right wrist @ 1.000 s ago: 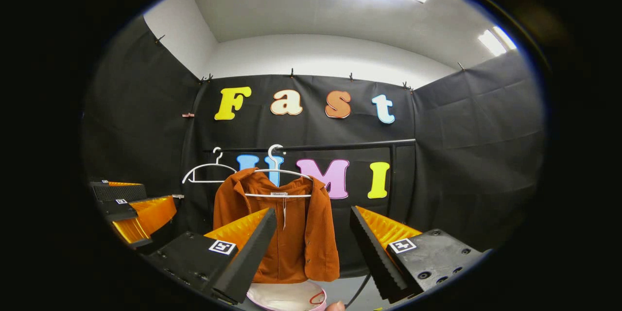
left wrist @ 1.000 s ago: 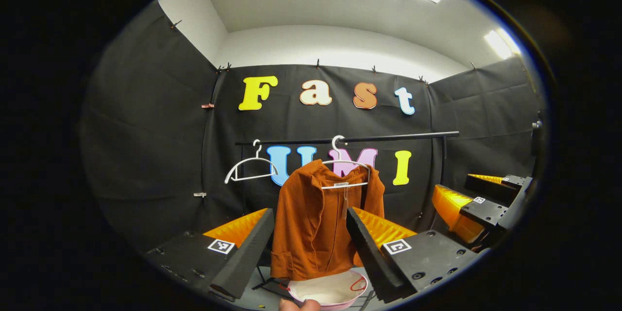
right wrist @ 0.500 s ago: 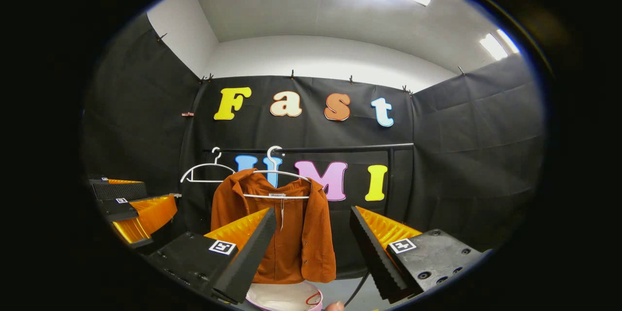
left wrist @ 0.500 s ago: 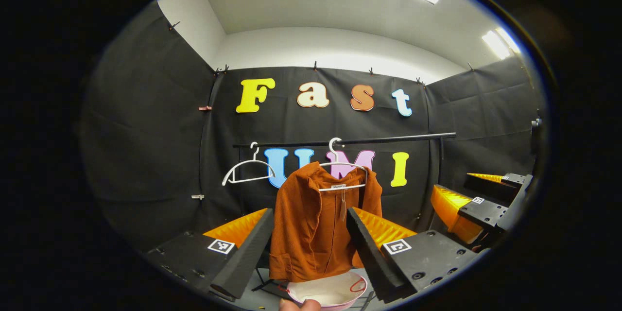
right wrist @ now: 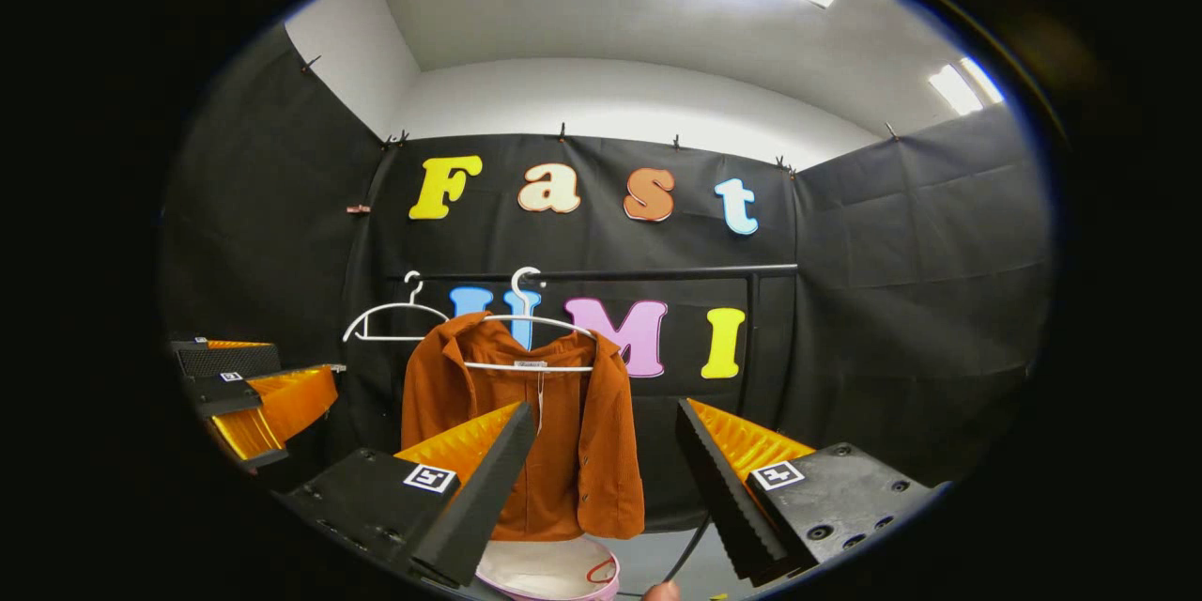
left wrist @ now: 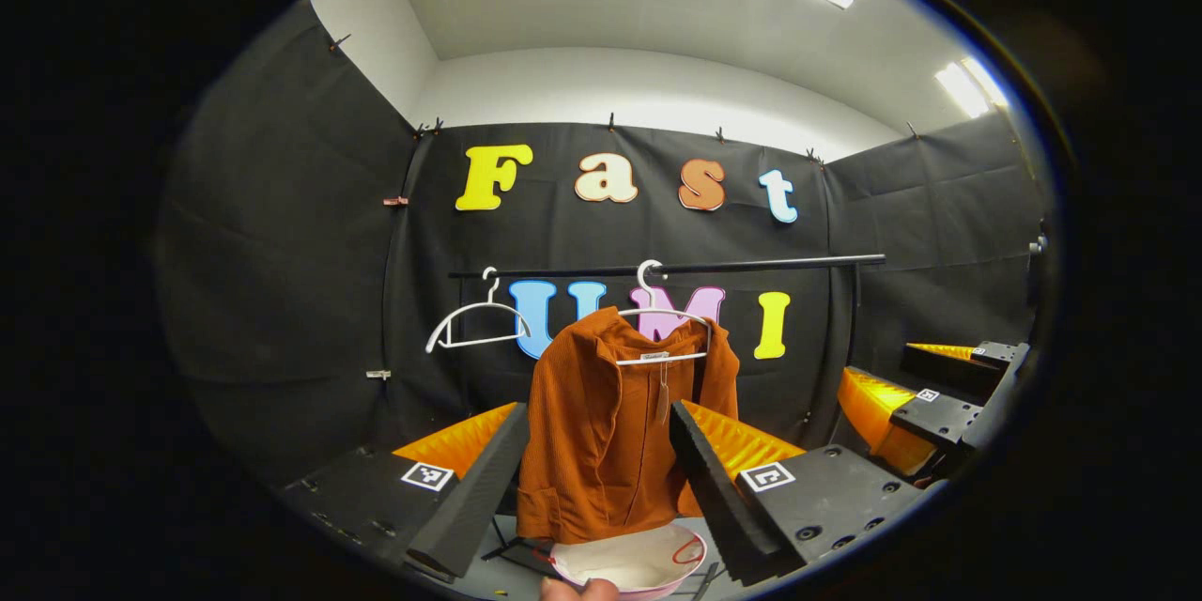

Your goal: Grasp the clothes on the hanger with both hands and then place them into the laundry hamper below.

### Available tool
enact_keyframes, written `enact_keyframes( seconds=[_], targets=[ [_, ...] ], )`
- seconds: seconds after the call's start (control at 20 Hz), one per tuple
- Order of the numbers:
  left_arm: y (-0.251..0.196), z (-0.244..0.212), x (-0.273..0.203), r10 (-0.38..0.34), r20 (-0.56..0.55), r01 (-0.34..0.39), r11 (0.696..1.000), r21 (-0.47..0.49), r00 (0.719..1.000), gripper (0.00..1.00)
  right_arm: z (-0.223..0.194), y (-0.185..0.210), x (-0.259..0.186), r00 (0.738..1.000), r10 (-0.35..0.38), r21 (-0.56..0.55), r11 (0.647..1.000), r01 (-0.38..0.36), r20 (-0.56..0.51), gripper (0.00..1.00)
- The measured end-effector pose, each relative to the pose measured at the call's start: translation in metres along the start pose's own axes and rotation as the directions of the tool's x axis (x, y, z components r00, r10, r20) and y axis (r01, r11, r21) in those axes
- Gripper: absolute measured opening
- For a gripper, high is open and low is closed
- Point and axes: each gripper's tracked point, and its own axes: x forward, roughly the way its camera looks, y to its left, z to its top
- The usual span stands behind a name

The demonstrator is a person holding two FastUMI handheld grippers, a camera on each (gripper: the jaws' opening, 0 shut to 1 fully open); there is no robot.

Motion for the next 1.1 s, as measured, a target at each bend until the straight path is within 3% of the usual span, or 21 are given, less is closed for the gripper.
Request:
enact_keyframes(
  seconds=[0.25, 0.45, 0.9, 1.1],
  targets=[
    [-0.01, -0.009, 0.028, -0.036, -0.017, 0.036, 0.999, -0.006, 0.999, 0.95, -0.003, -0.008, 0.028, 1.0, -0.014, 0.049, 0.999, 0.014, -0.008, 0.98],
    [-0.012, -0.02, 0.067, -0.018, -0.05, 0.019, 1.0, 0.01, 0.999, 0.95, -0.026, -0.005, 0.066, 0.998, 0.029, 0.129, 0.991, -0.022, -0.059, 0.98],
    [-0.022, -0.045, 0.181, 0.046, -0.071, -0.047, 0.999, -0.004, 0.996, 0.95, -0.074, -0.011, 0.183, 0.989, 0.068, 0.149, 0.988, -0.048, -0.133, 0.99],
    [-0.012, -0.051, 0.222, 0.121, -0.061, -0.121, 0.993, 0.004, 0.991, 0.95, -0.084, -0.011, 0.229, 0.987, 0.093, 0.151, 0.986, -0.073, -0.129, 0.99]
  ],
)
